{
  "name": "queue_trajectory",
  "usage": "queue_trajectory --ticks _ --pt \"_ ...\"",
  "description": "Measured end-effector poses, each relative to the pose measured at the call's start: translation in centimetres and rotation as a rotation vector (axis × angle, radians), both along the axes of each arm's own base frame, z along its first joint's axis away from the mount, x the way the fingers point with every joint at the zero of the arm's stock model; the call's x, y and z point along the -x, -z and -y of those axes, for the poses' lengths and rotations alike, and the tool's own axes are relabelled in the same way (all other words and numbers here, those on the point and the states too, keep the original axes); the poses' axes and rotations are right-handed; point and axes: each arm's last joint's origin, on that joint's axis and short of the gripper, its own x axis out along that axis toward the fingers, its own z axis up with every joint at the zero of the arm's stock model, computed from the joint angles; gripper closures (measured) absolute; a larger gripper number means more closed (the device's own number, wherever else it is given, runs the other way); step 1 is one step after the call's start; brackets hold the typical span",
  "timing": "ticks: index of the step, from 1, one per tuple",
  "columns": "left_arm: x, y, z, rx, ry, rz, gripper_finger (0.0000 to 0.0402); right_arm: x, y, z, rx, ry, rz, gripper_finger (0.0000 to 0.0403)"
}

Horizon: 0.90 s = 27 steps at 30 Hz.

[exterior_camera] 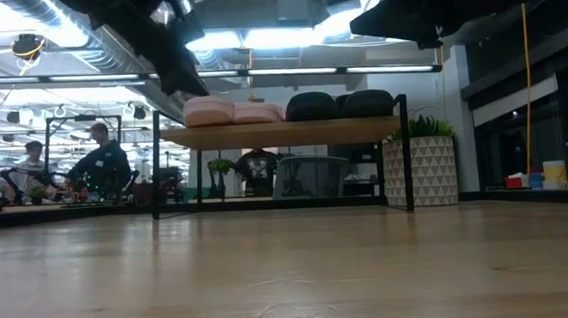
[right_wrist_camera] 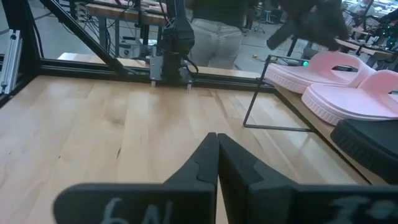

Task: Pick and place slides into the shelf
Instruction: Return to Home Position

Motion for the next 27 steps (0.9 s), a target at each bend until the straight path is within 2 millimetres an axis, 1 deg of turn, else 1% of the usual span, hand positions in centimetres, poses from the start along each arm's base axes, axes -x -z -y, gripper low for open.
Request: queue_trajectory --ticks 4,10,16,19,21,24,26,27 --pt "0.9 -1.6 1.1 -0.035 0.009 0.063 0.0284 0.0 0.0 0.0 0.001 0.000 -0.002 0.0393" --pt "2.4 -3.6 4.1 -0.041 0.083 0.141 0.0289 0.0 0.0 0.0 0.002 0.000 -0.005 0.0393" --pt "4.1 -4.9 7.1 0.056 0.134 0.287 0.0305 0.0 0.0 0.0 0.001 -0.001 -0.003 0.0393" --pt "4.9 -5.6 8.4 0.116 0.148 0.390 0.0314 0.0 0.0 -0.1 -0.010 -0.044 0.002 0.0393" --pt "5.6 -5.8 9.3 0.157 0.194 0.420 0.0319 -0.1 -0.1 -0.2 -0.017 -0.074 0.008 0.0393" --pt "6.5 -6.1 10.8 0.235 0.320 0.441 0.0325 -0.1 -0.2 -0.2 -0.022 -0.078 0.019 0.0393" --pt "6.8 -5.7 11.5 0.279 0.381 0.464 0.0327 -0.1 -0.3 -0.2 -0.026 -0.077 0.023 0.0393" --pt "6.9 -5.2 11.8 0.297 0.397 0.464 0.0328 -0.1 -0.3 -0.2 -0.027 -0.077 0.024 0.0393"
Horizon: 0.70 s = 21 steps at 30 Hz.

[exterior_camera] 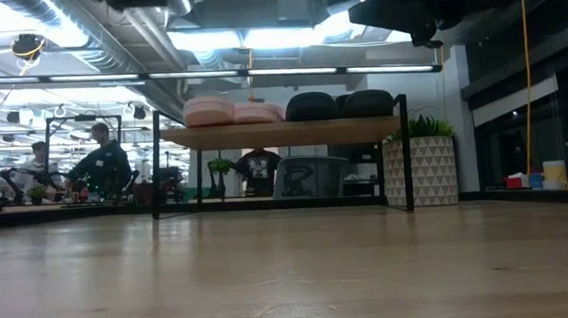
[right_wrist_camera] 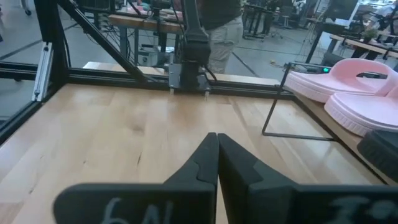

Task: Pick and place slides into the shelf
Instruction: Return to Home Position

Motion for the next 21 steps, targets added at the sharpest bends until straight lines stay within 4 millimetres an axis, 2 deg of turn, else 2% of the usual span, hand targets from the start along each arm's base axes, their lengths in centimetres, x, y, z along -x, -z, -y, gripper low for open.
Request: queue_trajectory --ticks 6,9,13,18,21 --pt "0.0 4.3 1.1 0.049 0.052 0.002 0.0348 0.0 0.0 0.0 -0.020 0.002 0.006 0.0393" --pt "0.0 5.3 1.6 0.045 0.084 0.055 0.0366 0.0 0.0 -0.1 -0.040 -0.025 0.007 0.0393" --pt "1.1 6.5 2.2 0.061 0.120 0.103 0.0395 0.0 0.0 -0.5 -0.088 -0.114 0.003 0.0393" --pt "2.4 8.1 2.5 0.082 0.142 0.136 0.0396 0.2 0.0 -1.0 -0.090 -0.161 -0.001 0.0393" --pt "3.6 8.3 2.5 0.075 0.131 0.200 0.0400 0.2 0.0 -1.1 -0.094 -0.185 -0.003 0.0393"
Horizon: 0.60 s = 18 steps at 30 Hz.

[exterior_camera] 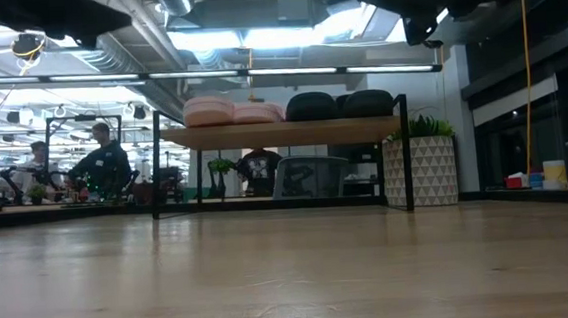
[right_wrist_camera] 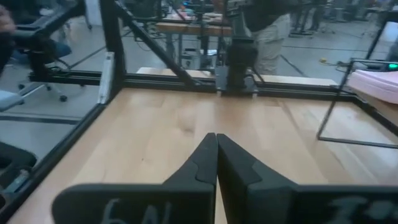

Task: Pick and place slides into the shelf
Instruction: Return to Home Position

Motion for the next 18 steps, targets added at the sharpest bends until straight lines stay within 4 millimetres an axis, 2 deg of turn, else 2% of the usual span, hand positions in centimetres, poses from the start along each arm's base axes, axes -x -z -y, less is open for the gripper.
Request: queue_trajectory --ticks 5,9,14,18 --pt "1.8 0.8 0.1 0.005 0.044 0.121 0.0401 0.0 0.0 -0.1 0.019 -0.041 0.002 0.0393" --pt "2.4 2.2 0.2 0.040 0.053 0.155 0.0401 -0.2 -0.3 0.2 0.036 -0.039 0.030 0.0393" --pt "2.3 3.8 0.2 0.057 0.054 0.143 0.0401 -0.2 -1.3 1.6 0.028 -0.169 0.065 0.0393" --pt "2.3 4.0 0.3 0.062 0.105 0.140 0.0401 0.5 -2.8 3.6 0.025 -0.160 0.087 0.0393"
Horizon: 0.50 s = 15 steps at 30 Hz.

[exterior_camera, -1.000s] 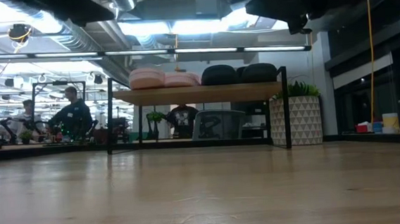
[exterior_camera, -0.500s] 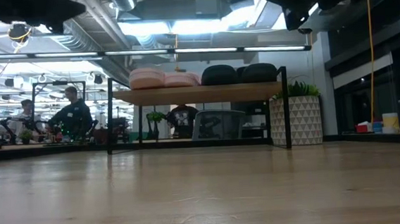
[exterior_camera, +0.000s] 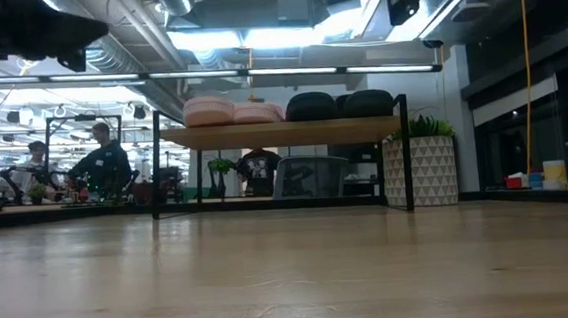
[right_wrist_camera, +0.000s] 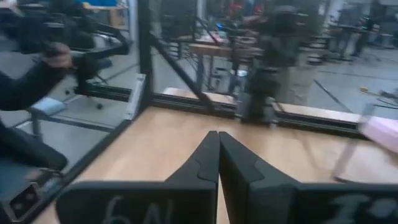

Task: Pick and place slides into the shelf
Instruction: Return to Home Position

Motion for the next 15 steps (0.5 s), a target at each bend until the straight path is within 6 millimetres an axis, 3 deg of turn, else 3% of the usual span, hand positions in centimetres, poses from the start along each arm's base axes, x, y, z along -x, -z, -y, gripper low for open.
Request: queue_trajectory --ticks 8,15 --pt "-0.2 0.3 0.1 0.002 0.052 0.004 0.0401 2.5 -1.6 2.6 0.090 0.068 -0.060 0.0393" --pt "-1.5 3.6 -0.1 0.023 0.022 0.012 0.0401 4.2 -2.5 3.6 0.091 0.090 -0.069 0.0393"
